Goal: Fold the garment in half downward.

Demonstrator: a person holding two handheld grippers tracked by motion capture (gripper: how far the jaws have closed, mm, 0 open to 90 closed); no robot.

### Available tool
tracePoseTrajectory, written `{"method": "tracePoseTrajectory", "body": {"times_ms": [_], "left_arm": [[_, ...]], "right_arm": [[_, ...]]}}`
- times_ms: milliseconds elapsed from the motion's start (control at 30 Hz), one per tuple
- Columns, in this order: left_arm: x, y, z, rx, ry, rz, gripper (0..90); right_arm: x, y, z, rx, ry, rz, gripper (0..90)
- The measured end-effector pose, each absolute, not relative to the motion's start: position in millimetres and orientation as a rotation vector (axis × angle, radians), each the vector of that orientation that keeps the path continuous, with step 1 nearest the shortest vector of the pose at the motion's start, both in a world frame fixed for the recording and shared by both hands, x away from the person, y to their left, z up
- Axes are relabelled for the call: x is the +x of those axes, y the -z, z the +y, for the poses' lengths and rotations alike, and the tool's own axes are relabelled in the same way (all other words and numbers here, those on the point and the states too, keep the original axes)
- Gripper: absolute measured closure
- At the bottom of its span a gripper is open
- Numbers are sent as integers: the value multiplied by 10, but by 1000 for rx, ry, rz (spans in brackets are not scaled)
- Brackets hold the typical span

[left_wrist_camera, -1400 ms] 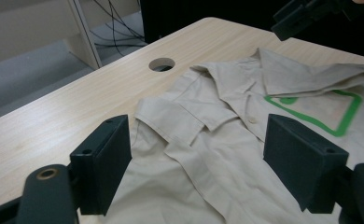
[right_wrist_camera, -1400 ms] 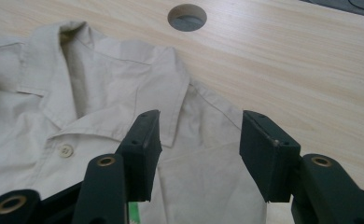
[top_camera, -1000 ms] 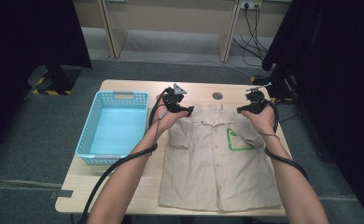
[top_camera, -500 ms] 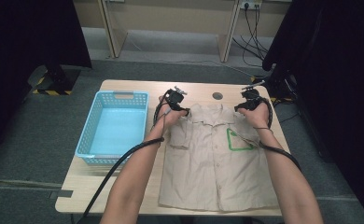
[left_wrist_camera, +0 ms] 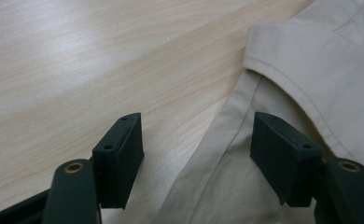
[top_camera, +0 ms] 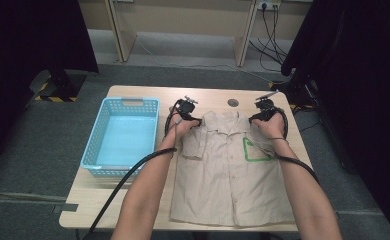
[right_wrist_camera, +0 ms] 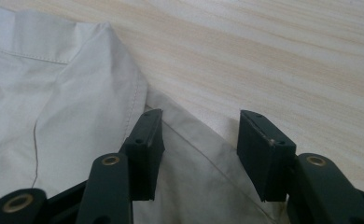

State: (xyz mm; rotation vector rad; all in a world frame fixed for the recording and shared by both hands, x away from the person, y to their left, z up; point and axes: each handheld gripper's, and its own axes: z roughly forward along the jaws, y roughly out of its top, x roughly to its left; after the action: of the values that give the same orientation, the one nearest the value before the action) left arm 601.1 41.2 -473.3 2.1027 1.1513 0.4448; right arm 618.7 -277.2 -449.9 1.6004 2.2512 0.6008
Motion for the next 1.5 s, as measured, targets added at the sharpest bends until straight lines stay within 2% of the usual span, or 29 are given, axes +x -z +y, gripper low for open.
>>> {"method": "tracePoseTrajectory", "body": {"times_ms": [433, 567, 633, 767, 867, 1100, 1233, 1500], "left_arm": [[6014, 4725, 362, 2102, -423, 1129, 332], [6017, 4733, 361, 2111, -441, 1131, 347], [6013, 4722, 353, 2115, -439, 1128, 398], [5990, 4703, 293, 2128, -432, 1107, 574], [5974, 4695, 262, 2142, -432, 1088, 658], [5958, 4684, 214, 2162, -395, 1055, 858], [5961, 4685, 225, 2154, -390, 1057, 890], [5962, 4651, 256, 2136, -410, 1051, 897]], "right_arm": [[6189, 4501, -2846, 1659, -671, 2241, 514], [6176, 4506, -2828, 1603, -641, 2253, 575], [6165, 4508, -2817, 1577, -649, 2265, 632], [6129, 4509, -2759, 1536, -656, 2286, 783], [6105, 4513, -2724, 1507, -662, 2305, 867], [6086, 4503, -2685, 1515, -652, 2314, 898], [6075, 4501, -2680, 1523, -663, 2315, 900], [6055, 4407, -2682, 1512, -709, 2296, 900]]}}
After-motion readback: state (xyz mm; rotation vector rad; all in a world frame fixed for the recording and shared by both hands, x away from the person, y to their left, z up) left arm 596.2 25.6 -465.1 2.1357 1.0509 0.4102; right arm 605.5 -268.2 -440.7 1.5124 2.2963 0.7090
